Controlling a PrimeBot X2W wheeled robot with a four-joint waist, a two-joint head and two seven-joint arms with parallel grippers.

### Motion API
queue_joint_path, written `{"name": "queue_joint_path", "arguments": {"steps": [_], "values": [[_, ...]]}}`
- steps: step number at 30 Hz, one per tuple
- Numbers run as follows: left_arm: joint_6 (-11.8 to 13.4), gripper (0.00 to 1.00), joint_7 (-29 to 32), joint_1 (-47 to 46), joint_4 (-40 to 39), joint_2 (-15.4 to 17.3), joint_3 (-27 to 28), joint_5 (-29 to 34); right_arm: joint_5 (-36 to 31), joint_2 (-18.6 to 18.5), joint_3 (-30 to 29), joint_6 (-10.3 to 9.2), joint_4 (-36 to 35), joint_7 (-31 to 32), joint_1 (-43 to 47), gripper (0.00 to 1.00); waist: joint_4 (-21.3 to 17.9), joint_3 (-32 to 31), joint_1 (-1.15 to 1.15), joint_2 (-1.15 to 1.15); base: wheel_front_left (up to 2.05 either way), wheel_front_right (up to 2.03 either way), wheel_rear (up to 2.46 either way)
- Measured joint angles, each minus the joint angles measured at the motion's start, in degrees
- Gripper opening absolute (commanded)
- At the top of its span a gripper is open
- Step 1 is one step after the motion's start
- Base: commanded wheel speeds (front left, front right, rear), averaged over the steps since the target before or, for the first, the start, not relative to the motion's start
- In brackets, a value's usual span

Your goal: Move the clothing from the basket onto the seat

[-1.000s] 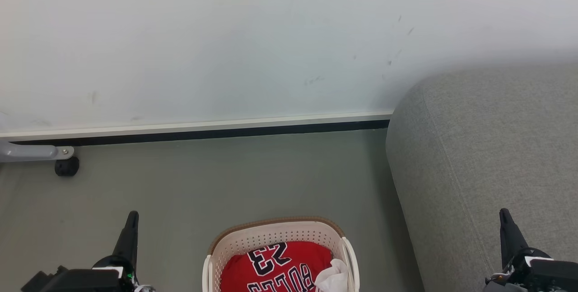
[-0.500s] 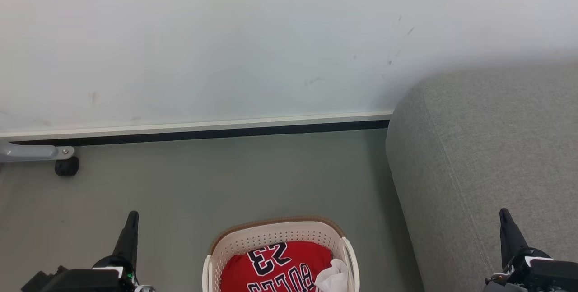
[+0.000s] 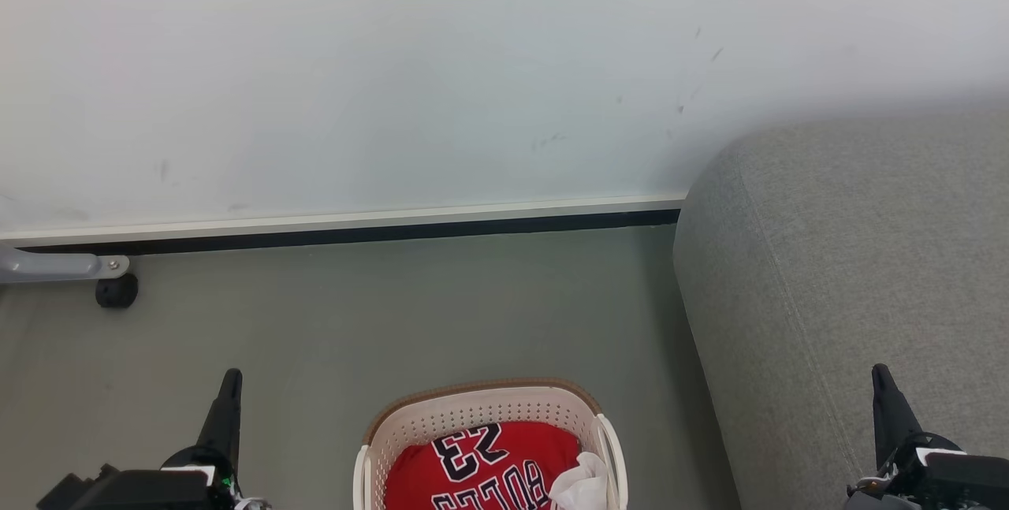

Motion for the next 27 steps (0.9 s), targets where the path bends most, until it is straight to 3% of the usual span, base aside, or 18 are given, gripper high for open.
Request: {"name": "queue_joint_path", "arguments": {"steps": [27], "values": [[0.0,0.0,0.0,0.0,0.0,0.0,0.0,0.0,0.0,0.0,0.0,0.0,0.0,0.0,0.0,0.0,0.0,0.0,0.0,0.0,0.0,0.0,0.0]]}}
